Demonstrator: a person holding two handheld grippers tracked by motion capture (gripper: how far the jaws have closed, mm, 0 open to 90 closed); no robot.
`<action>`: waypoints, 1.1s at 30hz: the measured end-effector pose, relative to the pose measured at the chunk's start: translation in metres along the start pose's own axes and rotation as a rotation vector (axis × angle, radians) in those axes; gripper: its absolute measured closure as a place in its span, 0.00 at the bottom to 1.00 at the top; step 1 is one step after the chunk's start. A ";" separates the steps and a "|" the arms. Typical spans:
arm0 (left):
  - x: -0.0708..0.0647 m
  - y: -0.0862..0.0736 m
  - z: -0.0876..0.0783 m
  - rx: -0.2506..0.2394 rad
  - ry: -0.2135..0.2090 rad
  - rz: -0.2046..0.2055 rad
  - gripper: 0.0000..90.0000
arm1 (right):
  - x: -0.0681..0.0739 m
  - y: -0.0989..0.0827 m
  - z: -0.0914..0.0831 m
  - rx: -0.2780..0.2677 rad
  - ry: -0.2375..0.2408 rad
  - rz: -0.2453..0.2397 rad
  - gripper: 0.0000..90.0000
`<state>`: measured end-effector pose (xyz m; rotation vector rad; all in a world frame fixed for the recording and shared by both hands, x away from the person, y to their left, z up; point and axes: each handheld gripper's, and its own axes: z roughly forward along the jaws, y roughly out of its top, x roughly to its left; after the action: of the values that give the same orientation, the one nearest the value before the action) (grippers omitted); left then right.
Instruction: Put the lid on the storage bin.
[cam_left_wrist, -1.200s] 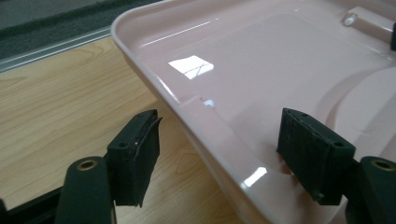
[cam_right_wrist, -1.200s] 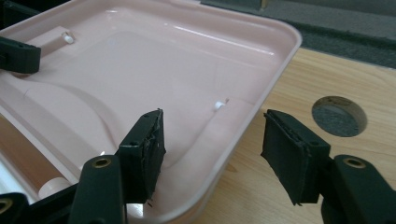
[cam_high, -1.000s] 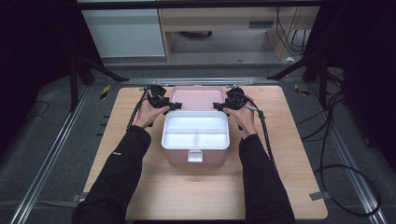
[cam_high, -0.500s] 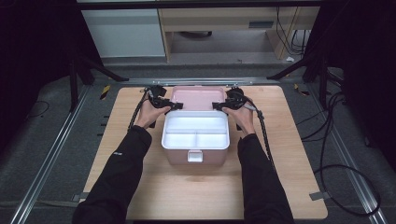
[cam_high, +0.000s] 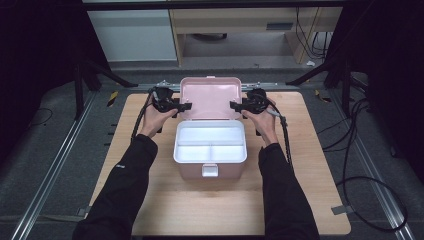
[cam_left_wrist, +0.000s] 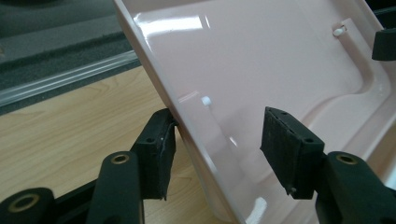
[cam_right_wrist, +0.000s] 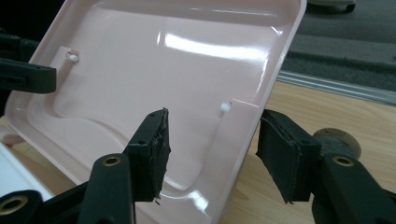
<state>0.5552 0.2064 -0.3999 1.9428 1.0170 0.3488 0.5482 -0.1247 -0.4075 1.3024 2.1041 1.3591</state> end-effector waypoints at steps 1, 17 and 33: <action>-0.001 0.002 -0.004 -0.007 0.004 0.011 0.51 | 0.003 0.003 -0.006 -0.018 0.002 -0.005 0.49; -0.033 0.010 -0.044 -0.033 0.026 0.145 0.54 | 0.030 0.016 -0.050 -0.043 -0.021 -0.129 0.50; -0.055 0.004 -0.056 -0.055 0.036 0.184 0.52 | 0.047 0.007 -0.085 -0.058 -0.048 -0.178 0.51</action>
<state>0.4897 0.1954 -0.3574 1.9908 0.8440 0.5111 0.4700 -0.1321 -0.3501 1.0852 2.0766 1.2908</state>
